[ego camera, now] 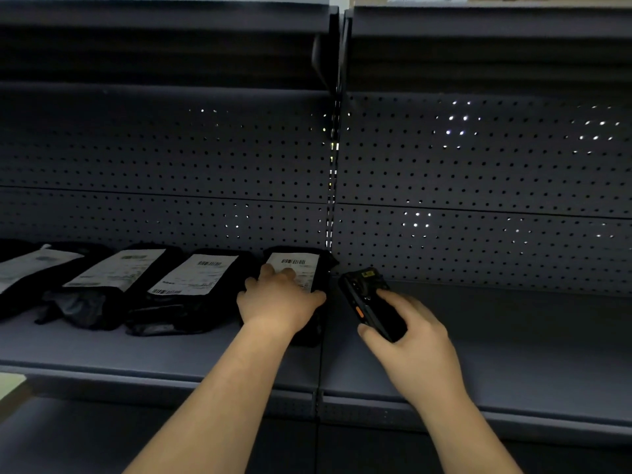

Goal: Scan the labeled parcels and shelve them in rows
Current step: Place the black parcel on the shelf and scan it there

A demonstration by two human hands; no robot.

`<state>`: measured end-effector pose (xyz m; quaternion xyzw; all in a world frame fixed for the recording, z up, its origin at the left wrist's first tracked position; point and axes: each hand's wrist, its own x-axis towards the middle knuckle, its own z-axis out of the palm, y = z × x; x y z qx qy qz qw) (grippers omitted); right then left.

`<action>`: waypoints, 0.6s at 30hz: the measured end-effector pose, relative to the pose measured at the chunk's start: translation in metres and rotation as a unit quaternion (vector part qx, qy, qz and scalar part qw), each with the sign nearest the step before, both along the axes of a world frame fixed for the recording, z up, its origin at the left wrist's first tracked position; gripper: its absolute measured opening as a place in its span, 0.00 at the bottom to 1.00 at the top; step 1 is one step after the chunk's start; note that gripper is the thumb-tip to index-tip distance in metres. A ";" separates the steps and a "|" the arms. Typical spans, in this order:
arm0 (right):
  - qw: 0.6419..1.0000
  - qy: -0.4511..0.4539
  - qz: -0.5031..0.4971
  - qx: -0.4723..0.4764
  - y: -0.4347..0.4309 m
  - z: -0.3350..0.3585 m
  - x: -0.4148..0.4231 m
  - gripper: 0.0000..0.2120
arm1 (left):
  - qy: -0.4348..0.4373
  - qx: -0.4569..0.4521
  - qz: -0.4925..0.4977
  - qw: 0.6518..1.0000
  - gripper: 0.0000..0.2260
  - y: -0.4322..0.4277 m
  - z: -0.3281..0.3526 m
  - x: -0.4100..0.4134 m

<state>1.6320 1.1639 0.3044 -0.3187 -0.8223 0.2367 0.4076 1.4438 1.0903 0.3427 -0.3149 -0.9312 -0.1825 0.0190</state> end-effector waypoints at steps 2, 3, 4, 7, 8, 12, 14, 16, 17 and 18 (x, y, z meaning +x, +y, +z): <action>1.000 -0.002 -0.005 0.003 -0.004 0.002 0.001 0.26 | 0.010 0.010 -0.007 1.000 0.34 -0.003 -0.003 -0.001; 1.000 -0.002 -0.005 0.004 -0.007 0.003 0.002 0.26 | 0.017 0.027 -0.012 0.999 0.33 -0.006 -0.005 0.000; 1.000 -0.001 -0.004 0.006 -0.010 0.003 0.004 0.26 | 0.026 0.052 -0.019 0.998 0.33 -0.011 -0.007 0.000; 1.000 0.000 0.006 0.010 -0.021 0.003 0.007 0.25 | 0.080 0.143 -0.066 0.984 0.31 -0.035 -0.016 0.002; 1.000 0.002 0.011 0.009 -0.026 0.003 0.008 0.25 | 0.098 0.169 -0.090 0.977 0.31 -0.046 -0.018 0.003; 0.999 0.010 0.031 0.004 -0.056 0.003 0.005 0.26 | 0.134 0.257 -0.172 0.941 0.28 -0.097 -0.027 0.007; 0.999 0.016 0.039 0.001 -0.079 0.003 0.001 0.26 | 0.130 0.278 -0.196 0.931 0.27 -0.127 -0.030 0.006; 0.999 0.026 0.046 0.000 -0.109 0.004 -0.007 0.26 | 0.128 0.294 -0.211 0.923 0.28 -0.162 -0.031 0.002; 0.998 0.031 0.052 0.000 -0.124 0.004 -0.012 0.26 | 0.131 0.303 -0.213 0.920 0.28 -0.180 -0.031 -0.002; 0.998 0.035 0.058 0.003 -0.143 0.004 -0.019 0.26 | 0.134 0.312 -0.214 0.916 0.29 -0.203 -0.032 -0.008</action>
